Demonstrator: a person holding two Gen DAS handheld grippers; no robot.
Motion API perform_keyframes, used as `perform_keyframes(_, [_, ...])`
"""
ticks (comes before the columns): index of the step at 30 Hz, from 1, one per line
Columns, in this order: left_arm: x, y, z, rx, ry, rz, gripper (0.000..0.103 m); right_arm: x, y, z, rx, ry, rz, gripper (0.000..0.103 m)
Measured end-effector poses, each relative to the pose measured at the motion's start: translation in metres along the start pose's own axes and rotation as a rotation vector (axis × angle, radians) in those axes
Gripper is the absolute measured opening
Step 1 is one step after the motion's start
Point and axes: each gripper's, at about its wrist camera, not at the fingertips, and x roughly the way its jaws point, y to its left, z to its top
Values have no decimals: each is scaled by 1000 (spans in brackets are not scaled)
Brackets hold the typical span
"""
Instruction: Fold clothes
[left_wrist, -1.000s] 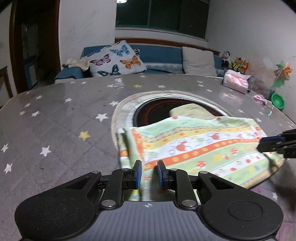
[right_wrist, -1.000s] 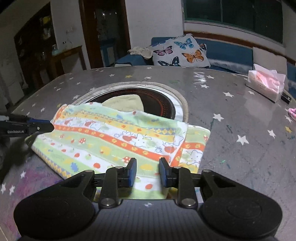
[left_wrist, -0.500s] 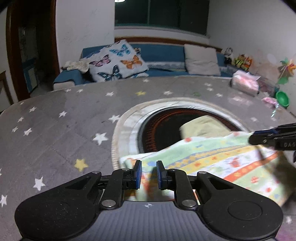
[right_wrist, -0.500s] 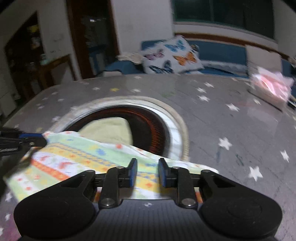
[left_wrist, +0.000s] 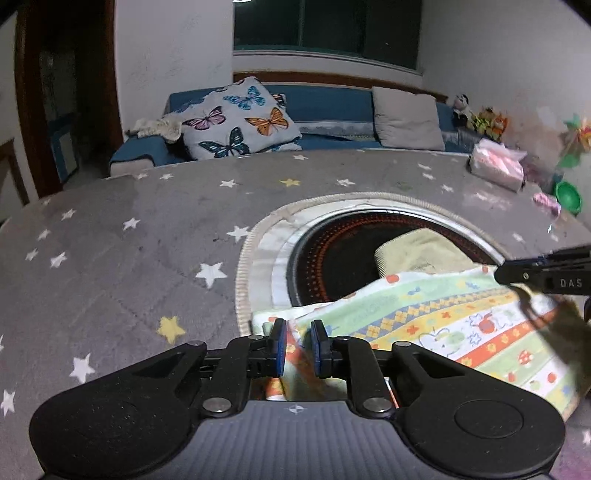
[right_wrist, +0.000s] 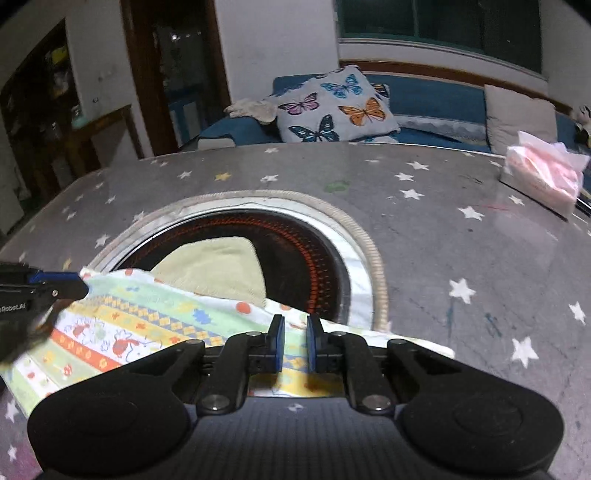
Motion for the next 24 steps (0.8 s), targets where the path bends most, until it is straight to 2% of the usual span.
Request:
perform_keyframes(2, [-6, 5, 2, -15, -10, 15, 19, -10, 5, 1, -26, -11, 8, 13])
perform_keyframes(4, [-13, 11, 4, -43, -19, 28, 28, -19, 14, 2, -62, -20, 30, 15])
perform_keyframes(6, [-20, 16, 5, -68, -29, 37, 49, -27, 27, 1, -105, -28, 63, 17])
perform_keyframes(10, [-34, 23, 5, -102, -43, 62, 59, -43, 66, -4, -225, -36, 161, 28])
perform_keyframes(12, [-39, 27, 3, -123, -43, 73, 71, -47, 91, -11, -294, -36, 219, 30])
perform_keyframes(15, [-45, 33, -1, -168, -35, 72, 72, -52, 131, -23, -417, -35, 302, 35])
perform_keyframes(17, [-47, 37, -6, -203, -22, 68, 73, -52, 154, -31, -487, -30, 338, 41])
perform_keyframes(19, [-50, 41, -11, -244, -10, 56, 74, -49, 173, -40, -548, -21, 365, 42])
perform_keyframes(24, [-59, 52, -24, -376, 9, -9, 76, -40, 207, -59, -681, -34, 332, 44])
